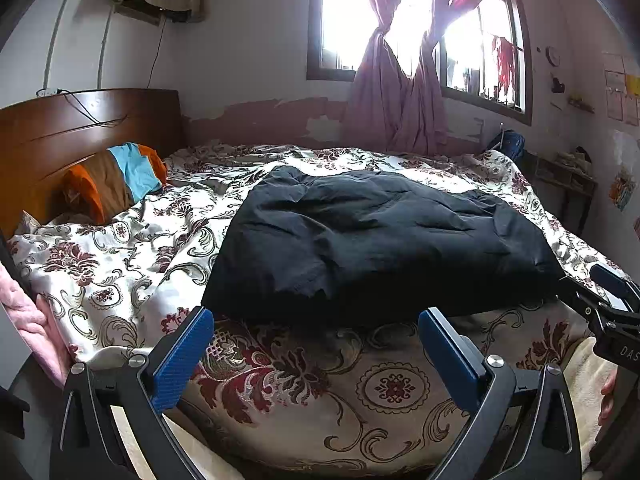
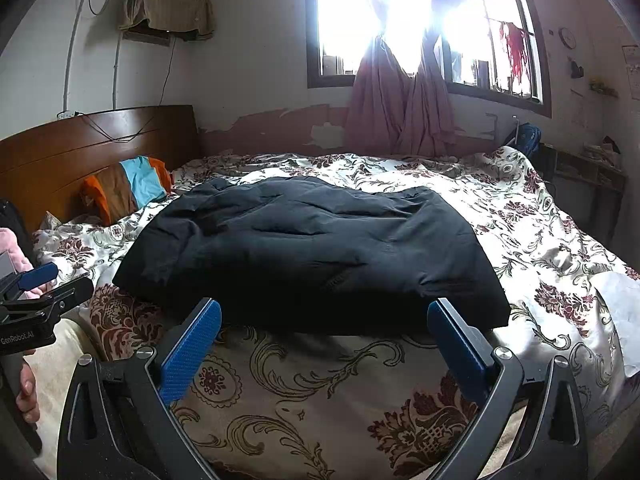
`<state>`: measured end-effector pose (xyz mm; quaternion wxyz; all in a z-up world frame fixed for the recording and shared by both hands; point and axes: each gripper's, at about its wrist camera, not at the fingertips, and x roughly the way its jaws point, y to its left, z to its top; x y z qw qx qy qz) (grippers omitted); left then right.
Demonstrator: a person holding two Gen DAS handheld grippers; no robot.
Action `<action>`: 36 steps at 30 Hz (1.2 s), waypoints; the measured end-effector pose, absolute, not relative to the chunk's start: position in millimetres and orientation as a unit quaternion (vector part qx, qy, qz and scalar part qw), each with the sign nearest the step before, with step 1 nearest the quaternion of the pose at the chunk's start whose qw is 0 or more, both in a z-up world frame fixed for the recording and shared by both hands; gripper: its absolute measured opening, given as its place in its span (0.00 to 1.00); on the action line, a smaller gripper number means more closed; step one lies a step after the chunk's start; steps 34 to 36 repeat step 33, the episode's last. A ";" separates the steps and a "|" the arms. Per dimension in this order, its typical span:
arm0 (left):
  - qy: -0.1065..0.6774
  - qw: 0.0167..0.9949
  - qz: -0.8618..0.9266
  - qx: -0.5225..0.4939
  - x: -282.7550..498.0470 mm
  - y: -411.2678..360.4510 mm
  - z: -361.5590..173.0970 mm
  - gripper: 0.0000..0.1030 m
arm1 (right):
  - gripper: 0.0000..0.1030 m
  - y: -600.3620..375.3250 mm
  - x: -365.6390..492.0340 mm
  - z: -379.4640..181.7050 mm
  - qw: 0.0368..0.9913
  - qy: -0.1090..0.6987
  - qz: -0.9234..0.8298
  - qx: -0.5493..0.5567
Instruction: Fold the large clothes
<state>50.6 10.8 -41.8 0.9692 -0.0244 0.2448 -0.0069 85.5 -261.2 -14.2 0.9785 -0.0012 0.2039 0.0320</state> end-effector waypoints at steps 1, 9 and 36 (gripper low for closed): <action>0.245 0.969 -0.007 -0.024 50.5 10.9 -41.7 1.00 | 0.98 -260.1 85.1 -14.7 0.978 0.204 0.032 -0.001; 0.243 0.969 0.030 -0.008 49.2 12.0 -42.6 1.00 | 0.98 -259.4 84.9 -15.4 0.978 0.205 0.032 -0.002; 0.234 0.972 0.027 -0.016 47.4 17.3 -42.6 1.00 | 0.98 -256.7 85.5 -16.6 0.978 0.207 0.031 0.000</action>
